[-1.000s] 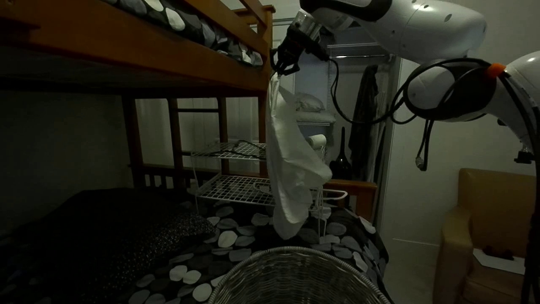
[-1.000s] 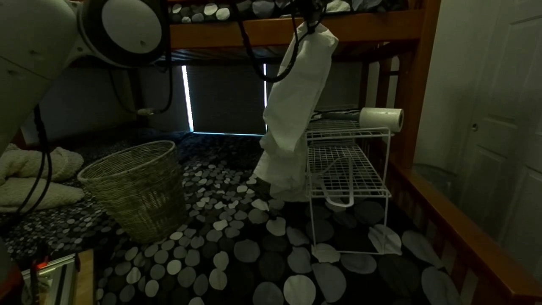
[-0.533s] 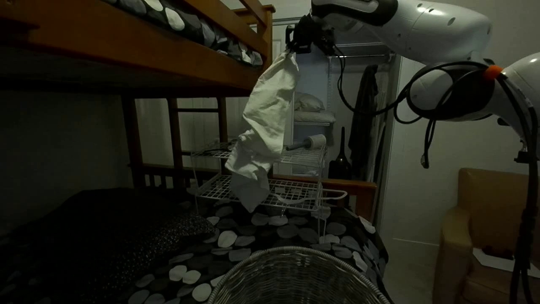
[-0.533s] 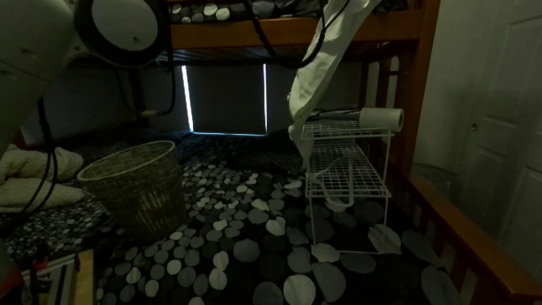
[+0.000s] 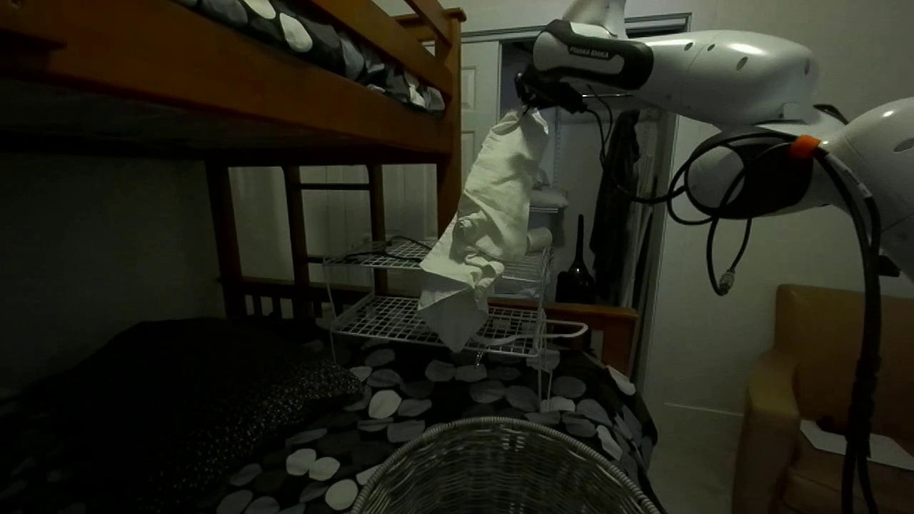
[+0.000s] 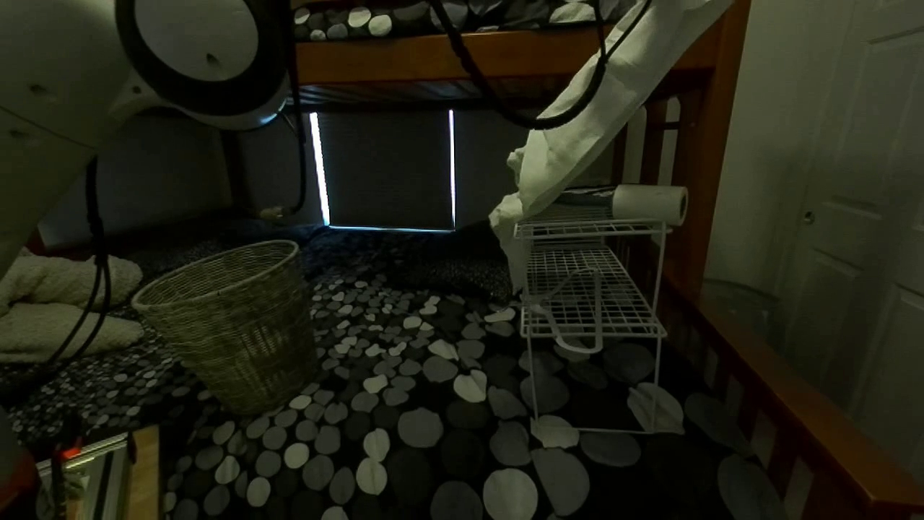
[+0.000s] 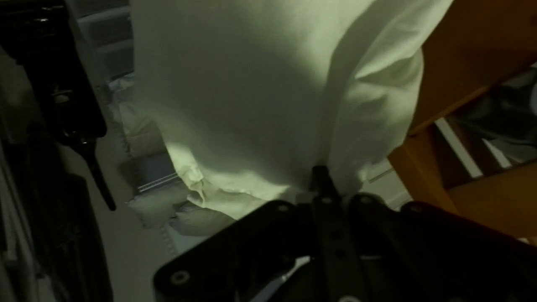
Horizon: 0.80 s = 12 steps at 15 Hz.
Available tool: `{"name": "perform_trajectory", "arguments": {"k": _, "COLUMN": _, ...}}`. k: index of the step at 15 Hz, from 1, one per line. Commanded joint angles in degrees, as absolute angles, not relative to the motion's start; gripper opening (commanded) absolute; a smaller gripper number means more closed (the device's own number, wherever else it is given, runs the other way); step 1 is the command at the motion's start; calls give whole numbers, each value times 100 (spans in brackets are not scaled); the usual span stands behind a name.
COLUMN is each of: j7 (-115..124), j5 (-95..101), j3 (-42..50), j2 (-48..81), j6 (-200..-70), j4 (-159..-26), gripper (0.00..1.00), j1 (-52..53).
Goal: Hang the pillowcase on the rack
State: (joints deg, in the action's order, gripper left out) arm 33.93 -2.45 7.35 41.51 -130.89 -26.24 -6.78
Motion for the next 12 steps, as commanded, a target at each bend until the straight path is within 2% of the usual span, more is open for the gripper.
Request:
{"name": "perform_trajectory", "arguments": {"k": 1, "j7": 3739, "j5": 23, "j3": 938, "j2": 4593, "j6": -13069, "j4": -2468, "gripper": 1, "j1": -688}}
{"name": "perform_trajectory", "arguments": {"k": 2, "j7": 3752, "j5": 34, "j3": 931, "j2": 4736, "j6": -13047, "j4": -2479, "gripper": 1, "j1": -673}}
{"name": "perform_trajectory", "arguments": {"k": 3, "j7": 3830, "j5": 107, "j3": 986, "j2": 4787, "j6": -12911, "j4": -2465, "gripper": 28, "j1": -624}}
{"name": "perform_trajectory", "arguments": {"k": 4, "j7": 3867, "j5": 155, "j3": 1008, "j2": 4908, "j6": -12925, "j4": -2454, "gripper": 29, "j1": -594}}
{"name": "perform_trajectory", "arguments": {"k": 9, "j7": 3762, "j5": 218, "j3": 917, "j2": 4731, "j6": -12387, "j4": -2565, "gripper": 65, "j1": -363}}
{"name": "perform_trajectory", "arguments": {"k": 12, "j7": 3201, "j5": -139, "j3": 440, "j2": 4148, "j6": -11439, "j4": -2733, "gripper": 89, "j1": -208}}
